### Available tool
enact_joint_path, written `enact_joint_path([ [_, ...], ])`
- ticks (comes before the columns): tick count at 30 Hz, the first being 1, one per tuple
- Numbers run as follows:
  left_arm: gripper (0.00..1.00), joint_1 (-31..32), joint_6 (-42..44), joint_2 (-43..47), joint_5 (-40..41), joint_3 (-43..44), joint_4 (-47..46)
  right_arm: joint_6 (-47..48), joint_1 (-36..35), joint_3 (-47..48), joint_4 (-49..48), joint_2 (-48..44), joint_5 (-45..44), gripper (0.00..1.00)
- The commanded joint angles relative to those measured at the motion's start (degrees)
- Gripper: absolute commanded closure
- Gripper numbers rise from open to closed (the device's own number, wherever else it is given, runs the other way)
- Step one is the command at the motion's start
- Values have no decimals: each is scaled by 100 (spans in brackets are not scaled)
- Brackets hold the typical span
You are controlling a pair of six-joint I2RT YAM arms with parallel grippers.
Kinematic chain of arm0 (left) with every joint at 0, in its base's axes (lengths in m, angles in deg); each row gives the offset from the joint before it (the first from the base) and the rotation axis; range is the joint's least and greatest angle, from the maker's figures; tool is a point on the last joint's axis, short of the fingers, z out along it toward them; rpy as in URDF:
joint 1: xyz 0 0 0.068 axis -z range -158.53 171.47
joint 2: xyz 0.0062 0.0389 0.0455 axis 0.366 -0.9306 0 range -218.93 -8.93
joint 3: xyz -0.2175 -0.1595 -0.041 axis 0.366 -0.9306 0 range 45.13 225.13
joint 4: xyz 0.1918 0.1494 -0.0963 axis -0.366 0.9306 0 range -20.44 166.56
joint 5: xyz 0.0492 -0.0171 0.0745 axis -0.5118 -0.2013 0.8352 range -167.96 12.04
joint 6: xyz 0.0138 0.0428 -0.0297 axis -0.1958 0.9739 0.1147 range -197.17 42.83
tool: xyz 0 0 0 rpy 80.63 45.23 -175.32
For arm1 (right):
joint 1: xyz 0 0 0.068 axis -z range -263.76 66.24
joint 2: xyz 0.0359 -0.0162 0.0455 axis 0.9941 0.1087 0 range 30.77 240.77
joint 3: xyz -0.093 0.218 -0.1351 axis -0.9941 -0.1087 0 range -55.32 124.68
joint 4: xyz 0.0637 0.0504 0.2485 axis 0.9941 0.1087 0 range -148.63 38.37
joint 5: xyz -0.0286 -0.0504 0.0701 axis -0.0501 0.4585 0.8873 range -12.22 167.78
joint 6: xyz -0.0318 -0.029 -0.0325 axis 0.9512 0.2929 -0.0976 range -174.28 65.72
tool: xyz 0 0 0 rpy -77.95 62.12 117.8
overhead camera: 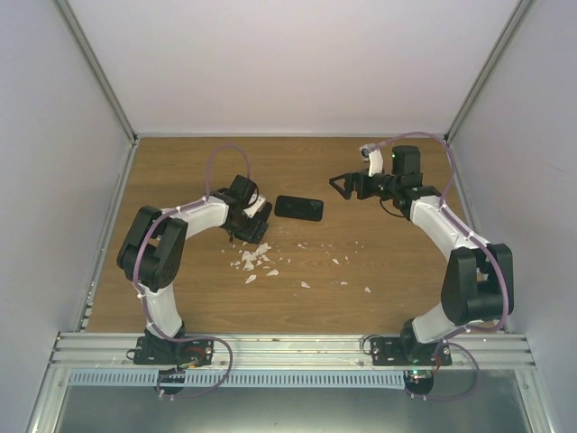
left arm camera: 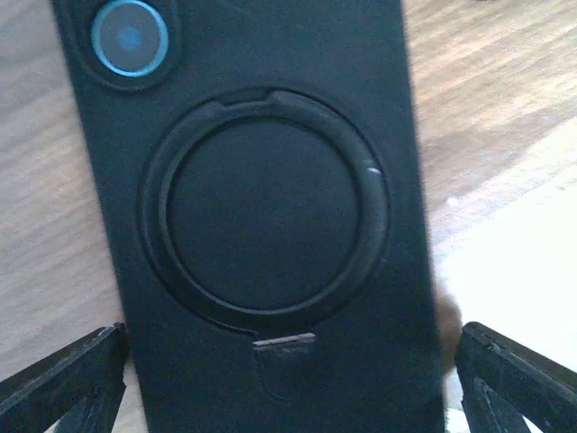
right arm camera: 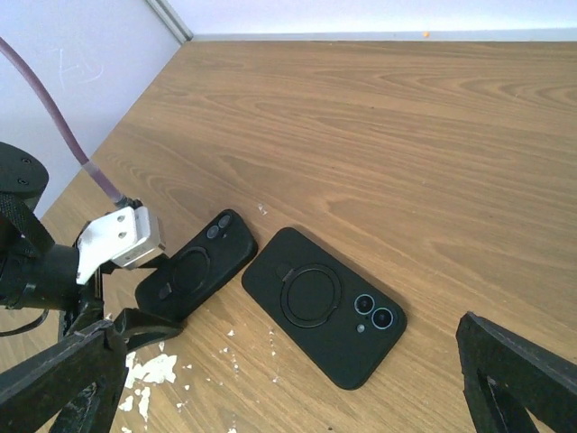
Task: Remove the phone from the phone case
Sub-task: Pick up the phone at the center of the board.
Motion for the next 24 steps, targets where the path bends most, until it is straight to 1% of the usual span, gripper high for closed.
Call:
enact_joint_path([
  [1,1,74,-334,-265,402,177,195,-2,-66,-43,-135,-126,-101,0],
  [8,2,89,-364,-665,475,446,192,13,-62,-73,-138,-135,-182,0],
  [10,9,87,-364,-774,452,535,194,22,-59,-82,-139,-134,-187,0],
  [12,21,85,-330,-900,453,625,227,13,-64,-96,-140,-139,-187,0],
  [13,25,84,-333,-971,502,677,263,9,-63,-104,-148,-131,-187,0],
  [14,31,81,-334,-1022,551,718,290,-1,-59,-106,-153,-130,-185,0],
  [16,41,76,-322,-1023,621,719,281,-17,-55,-115,-168,-115,-179,0],
  [18,45,75,-318,-888,652,660,221,-48,-53,-117,-176,-98,-166,0],
  [19,49,75,-318,-786,645,633,193,-53,-62,-118,-184,-77,-162,0],
  [24,53,143,-208,-76,501,347,-105,-127,-64,-142,-220,0,-64,0],
])
